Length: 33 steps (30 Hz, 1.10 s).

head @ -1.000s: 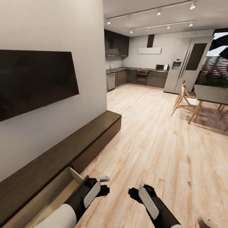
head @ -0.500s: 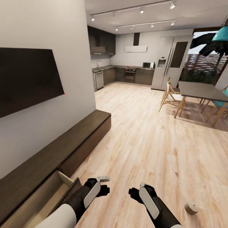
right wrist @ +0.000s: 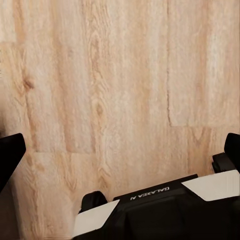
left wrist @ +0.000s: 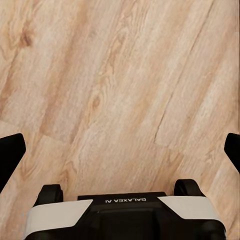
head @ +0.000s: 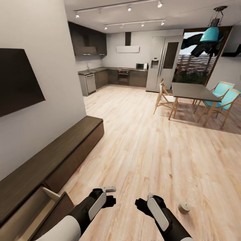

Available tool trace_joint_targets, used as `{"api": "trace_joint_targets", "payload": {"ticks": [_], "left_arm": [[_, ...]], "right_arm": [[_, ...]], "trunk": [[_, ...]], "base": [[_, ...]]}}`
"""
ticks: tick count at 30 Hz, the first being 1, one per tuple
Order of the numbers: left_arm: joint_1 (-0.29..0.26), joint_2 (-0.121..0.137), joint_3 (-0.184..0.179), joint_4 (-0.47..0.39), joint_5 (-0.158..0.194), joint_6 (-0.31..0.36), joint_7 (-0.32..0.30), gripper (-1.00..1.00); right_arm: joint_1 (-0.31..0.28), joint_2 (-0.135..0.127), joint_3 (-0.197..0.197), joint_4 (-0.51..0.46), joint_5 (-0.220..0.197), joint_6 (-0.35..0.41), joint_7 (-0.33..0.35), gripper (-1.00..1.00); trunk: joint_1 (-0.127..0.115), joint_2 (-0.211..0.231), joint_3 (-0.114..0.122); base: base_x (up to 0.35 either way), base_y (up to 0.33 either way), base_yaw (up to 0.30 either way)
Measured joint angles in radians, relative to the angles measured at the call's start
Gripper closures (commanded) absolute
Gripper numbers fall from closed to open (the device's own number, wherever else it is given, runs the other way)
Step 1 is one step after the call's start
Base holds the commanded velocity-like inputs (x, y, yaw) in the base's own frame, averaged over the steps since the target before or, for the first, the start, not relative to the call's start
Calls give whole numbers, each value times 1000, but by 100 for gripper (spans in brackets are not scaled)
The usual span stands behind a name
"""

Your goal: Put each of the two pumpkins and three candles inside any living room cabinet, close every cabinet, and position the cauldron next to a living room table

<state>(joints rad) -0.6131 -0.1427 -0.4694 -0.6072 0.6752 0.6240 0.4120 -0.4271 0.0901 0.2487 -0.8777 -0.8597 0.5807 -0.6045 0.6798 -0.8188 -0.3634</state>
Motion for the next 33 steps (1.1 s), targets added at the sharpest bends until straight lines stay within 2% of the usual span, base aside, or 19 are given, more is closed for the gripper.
{"api": "trace_joint_targets", "payload": {"ticks": [5,18,33], "left_arm": [[0,0,-1,0,0,0,0,-100],[0,1,-2,0,0,0,0,-100],[0,3,-1,1,2,0,0,-100]], "right_arm": [[0,-1,0,0,-21,0,0,-100],[0,-2,-1,4,-24,-1,0,-100],[0,-2,-2,7,-25,-2,1,-100]], "trunk": [[0,0,-7],[0,0,-26],[0,0,-46]], "base": [[62,-246,-163],[87,-249,-143],[123,-117,-180]]}}
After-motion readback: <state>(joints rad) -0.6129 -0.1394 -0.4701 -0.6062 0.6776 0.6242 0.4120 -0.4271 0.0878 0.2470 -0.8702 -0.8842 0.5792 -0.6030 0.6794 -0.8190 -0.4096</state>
